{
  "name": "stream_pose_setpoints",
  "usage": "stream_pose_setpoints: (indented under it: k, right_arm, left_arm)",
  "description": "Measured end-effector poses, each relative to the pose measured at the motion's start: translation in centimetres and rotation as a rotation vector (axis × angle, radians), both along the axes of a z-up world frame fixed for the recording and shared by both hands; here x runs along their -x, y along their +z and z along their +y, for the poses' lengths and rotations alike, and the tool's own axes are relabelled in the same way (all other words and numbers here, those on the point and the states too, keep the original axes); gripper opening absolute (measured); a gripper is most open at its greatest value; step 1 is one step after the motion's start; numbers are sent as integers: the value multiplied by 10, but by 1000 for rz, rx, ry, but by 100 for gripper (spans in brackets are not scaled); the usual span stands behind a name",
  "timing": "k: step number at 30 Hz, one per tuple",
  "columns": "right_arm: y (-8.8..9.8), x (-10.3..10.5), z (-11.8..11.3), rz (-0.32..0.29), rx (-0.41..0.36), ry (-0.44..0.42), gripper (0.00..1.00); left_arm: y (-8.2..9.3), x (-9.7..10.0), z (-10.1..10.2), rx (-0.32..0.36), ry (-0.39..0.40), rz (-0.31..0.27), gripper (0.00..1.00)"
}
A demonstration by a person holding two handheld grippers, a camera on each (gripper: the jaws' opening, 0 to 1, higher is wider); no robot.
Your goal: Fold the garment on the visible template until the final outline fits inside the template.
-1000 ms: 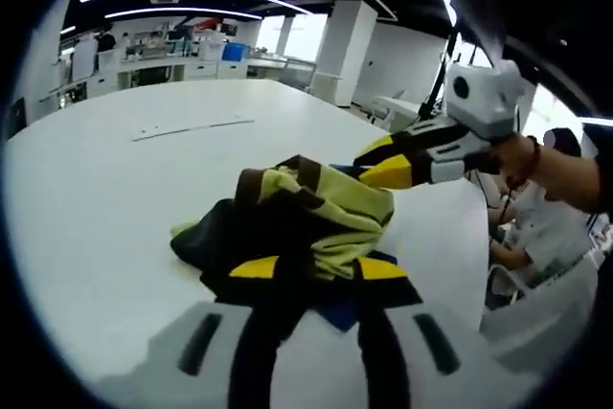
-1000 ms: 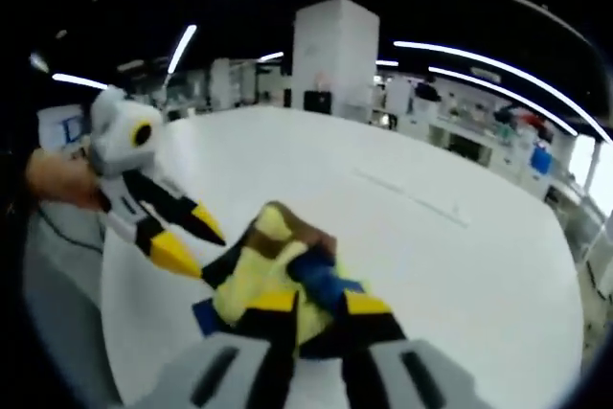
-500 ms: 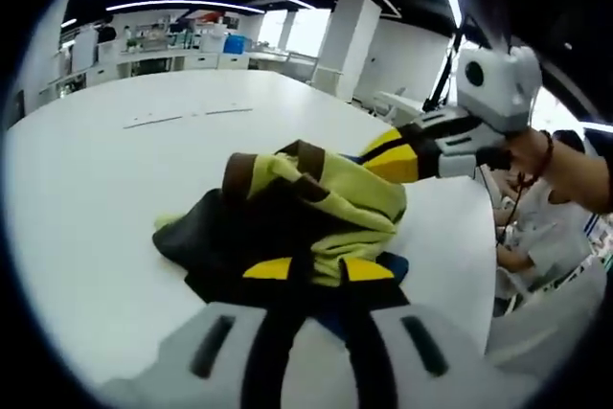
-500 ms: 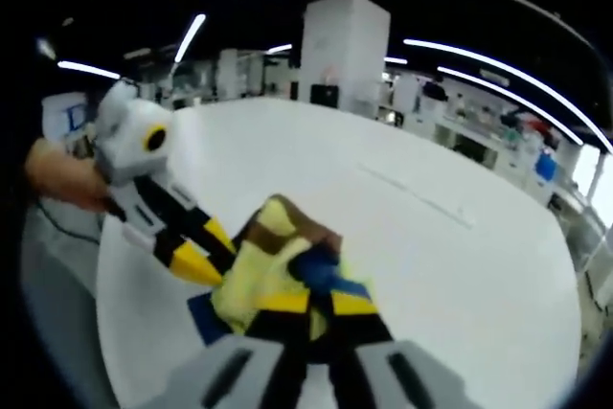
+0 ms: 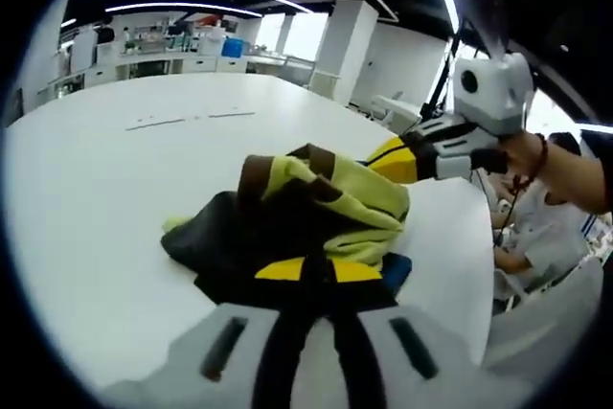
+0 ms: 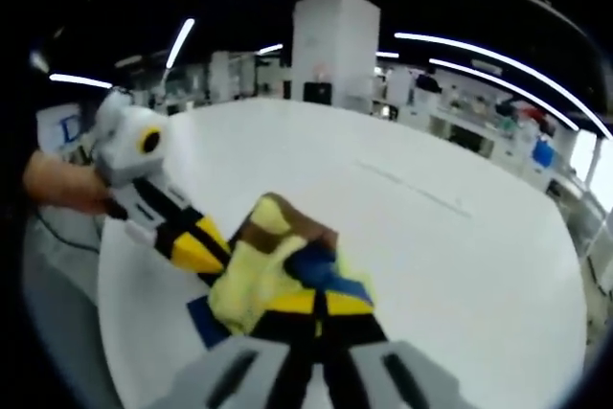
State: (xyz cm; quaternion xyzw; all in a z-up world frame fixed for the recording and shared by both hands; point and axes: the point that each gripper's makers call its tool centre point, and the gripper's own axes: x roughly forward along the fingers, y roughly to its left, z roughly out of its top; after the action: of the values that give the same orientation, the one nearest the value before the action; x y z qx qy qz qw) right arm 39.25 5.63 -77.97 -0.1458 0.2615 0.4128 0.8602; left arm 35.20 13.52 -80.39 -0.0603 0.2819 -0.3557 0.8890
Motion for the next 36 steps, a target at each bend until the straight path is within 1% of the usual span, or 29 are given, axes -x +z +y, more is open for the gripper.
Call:
stream_pose_setpoints:
  k: [3, 5, 7, 8, 9, 12, 14, 15, 17, 20, 26, 29, 34, 36]
  right_arm:
    - [0, 0, 0, 7, -7, -4, 0]
    - [0, 1, 0, 9, -7, 0, 0]
    - [1, 1, 0, 7, -7, 4, 0]
    - [2, 2, 0, 4, -15, 4, 0]
    - [6, 3, 2, -2, -36, 7, 0]
    - [12, 3, 3, -3, -46, 0, 0]
    - [13, 3, 4, -1, -50, 0, 0]
    - [13, 3, 2, -3, -47, -6, 0]
    - [14, 4, -1, -10, -41, -10, 0]
    - [22, 3, -2, -12, -59, -25, 0]
    - [39, -7, -7, -26, -117, -74, 0]
    - [50, -15, -12, -39, -148, -100, 0]
    - [61, -27, -19, -65, -151, -132, 0]
    - [65, -33, -19, -72, -158, -135, 0]
  left_arm:
    - [-4, 0, -2, -22, -4, 6, 4]
    - [-5, -1, -2, -10, -2, 18, 0]
    - [-5, 0, -2, 32, 33, 82, 0]
    - [-5, 1, 1, 28, 33, 95, 0]
    - [-2, -1, 5, 28, 27, 76, 0]
    - [7, -2, 12, 46, 46, 75, 0]
    - [17, -3, 21, 75, 78, 67, 0]
    - [25, -5, 26, 90, 102, 52, 0]
    - [33, -5, 35, 104, 121, 38, 0]
    - [48, -7, 48, 128, 149, 11, 0]
    - [70, -10, 66, 151, 183, -28, 0]
    - [82, -15, 79, 147, 221, -62, 0]
    - [101, -27, 97, 160, 278, -109, 0]
    - [105, -34, 106, 162, 303, -122, 0]
